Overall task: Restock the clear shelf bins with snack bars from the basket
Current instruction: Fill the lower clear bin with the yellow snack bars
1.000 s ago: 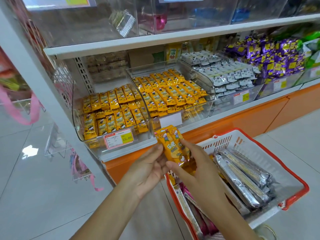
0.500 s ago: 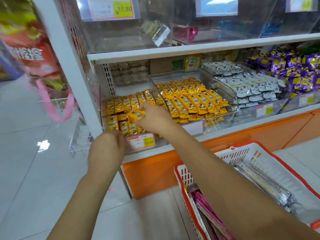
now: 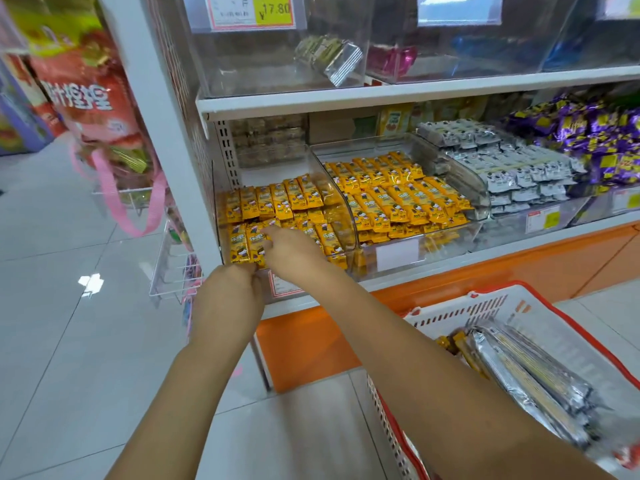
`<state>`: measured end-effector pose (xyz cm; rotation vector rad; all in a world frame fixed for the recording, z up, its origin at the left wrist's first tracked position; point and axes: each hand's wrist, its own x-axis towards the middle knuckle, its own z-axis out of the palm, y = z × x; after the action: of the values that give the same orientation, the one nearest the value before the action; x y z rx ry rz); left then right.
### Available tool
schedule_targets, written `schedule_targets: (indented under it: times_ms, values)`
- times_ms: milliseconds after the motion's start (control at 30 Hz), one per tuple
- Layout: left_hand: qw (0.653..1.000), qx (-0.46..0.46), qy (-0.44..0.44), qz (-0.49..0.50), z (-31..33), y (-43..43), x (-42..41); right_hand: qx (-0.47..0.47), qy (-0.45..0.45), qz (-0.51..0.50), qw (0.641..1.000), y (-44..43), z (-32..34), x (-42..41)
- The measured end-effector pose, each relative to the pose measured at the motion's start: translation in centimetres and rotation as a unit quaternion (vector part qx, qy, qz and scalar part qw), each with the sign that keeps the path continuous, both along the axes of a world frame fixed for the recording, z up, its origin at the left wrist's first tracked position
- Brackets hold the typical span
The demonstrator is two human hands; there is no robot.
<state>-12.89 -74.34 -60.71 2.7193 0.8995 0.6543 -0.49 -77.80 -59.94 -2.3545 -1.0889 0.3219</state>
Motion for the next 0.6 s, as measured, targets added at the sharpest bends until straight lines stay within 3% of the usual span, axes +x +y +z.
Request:
schedule_targets:
  times_ms: [67, 167, 267, 433, 533, 600]
  values:
    - [1.000, 0.009, -0.023, -0.011, 0.1, -0.3, -0.1, 0.032, -0.018, 0.001, 0.999, -1.1, 0.7, -0.1]
    - [0.994, 0.010, -0.106, -0.038, 0.8, -1.5, -0.5, 0.177, -0.077, -0.012, 0.981, -4.4, 1.4, -0.6]
    - [0.989, -0.039, -0.128, -0.066, 1.1, -3.2, -0.3, 0.266, -0.094, -0.023, 0.959, -9.9, 1.0, -0.8]
    - [0.983, -0.094, 0.017, -0.157, -3.0, -6.4, 2.0, 0.075, -0.050, -0.108, 0.990, -19.2, -5.0, 3.3]
    - [0.960, -0.098, 0.121, -0.231, -5.9, -8.9, 3.6, -0.064, -0.002, -0.171, 0.983, -22.9, -10.0, 7.0]
    - [0.934, -0.152, 0.185, -0.266, -7.7, -10.4, 4.4, -0.132, 0.022, -0.189, 0.973, -24.0, -13.2, 8.9]
